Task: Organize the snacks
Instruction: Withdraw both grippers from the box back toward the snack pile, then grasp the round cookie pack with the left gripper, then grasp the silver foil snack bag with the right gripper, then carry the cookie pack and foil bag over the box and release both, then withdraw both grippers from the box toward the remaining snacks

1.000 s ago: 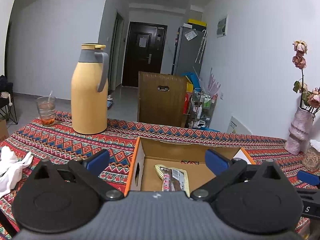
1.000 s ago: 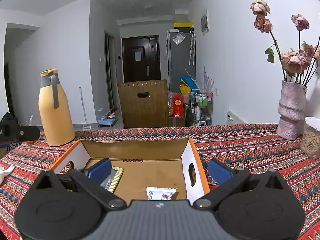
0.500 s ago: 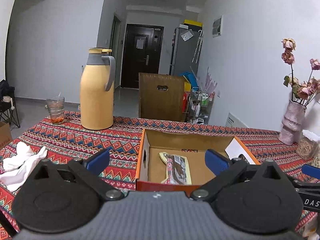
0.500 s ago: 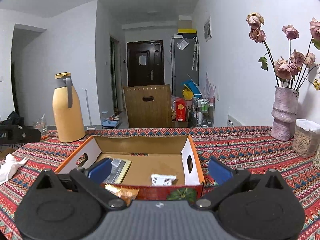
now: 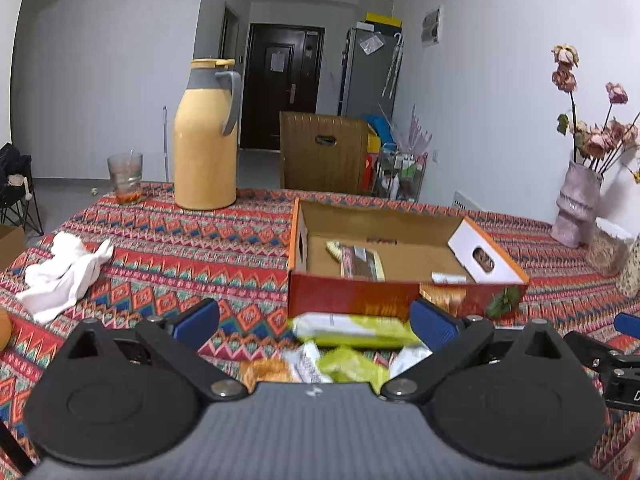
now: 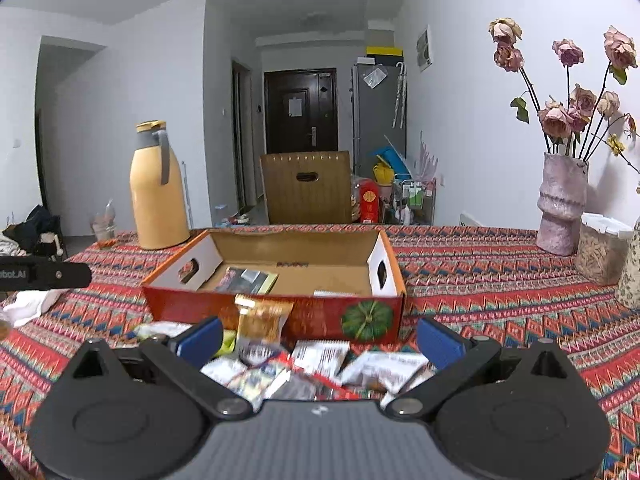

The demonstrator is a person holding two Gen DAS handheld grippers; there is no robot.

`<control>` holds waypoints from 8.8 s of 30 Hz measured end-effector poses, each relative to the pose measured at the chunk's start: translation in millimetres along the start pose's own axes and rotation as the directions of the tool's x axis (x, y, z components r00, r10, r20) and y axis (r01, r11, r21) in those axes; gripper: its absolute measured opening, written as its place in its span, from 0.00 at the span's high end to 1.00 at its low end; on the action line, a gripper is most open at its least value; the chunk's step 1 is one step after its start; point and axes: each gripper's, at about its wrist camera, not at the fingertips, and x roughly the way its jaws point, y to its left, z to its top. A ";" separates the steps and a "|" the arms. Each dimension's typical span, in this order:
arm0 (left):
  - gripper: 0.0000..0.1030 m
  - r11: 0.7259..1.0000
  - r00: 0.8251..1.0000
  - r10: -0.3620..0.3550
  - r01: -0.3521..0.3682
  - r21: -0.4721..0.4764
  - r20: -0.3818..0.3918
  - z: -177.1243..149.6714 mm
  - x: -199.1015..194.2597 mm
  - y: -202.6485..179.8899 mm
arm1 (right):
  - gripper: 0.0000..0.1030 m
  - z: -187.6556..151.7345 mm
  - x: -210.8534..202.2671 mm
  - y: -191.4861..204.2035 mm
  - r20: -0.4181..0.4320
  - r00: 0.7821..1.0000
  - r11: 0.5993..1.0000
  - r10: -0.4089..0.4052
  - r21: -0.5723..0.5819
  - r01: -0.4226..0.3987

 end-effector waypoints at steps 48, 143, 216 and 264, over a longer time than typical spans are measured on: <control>0.57 0.998 0.975 0.052 -0.046 0.035 -0.215 -114.9 -24.0 -7.6 | 0.00 -91.4 -37.7 -0.7 -0.176 0.984 0.999 0.024 0.032 -0.019; 0.57 0.999 1.000 0.020 -0.020 0.036 -0.003 58.1 75.0 -34.9 | 0.51 61.9 113.9 0.0 -0.061 0.998 0.998 0.035 0.063 -0.031; 0.00 0.992 0.994 0.103 -0.101 -0.074 0.029 87.4 109.5 -6.8 | 0.00 91.0 127.1 -19.9 0.026 1.000 0.997 -0.017 0.075 0.015; 0.00 0.997 0.996 0.004 -0.010 -0.071 -0.088 -55.2 51.1 45.3 | 0.00 -48.2 25.9 -48.7 -0.131 0.990 0.994 -0.057 0.080 0.068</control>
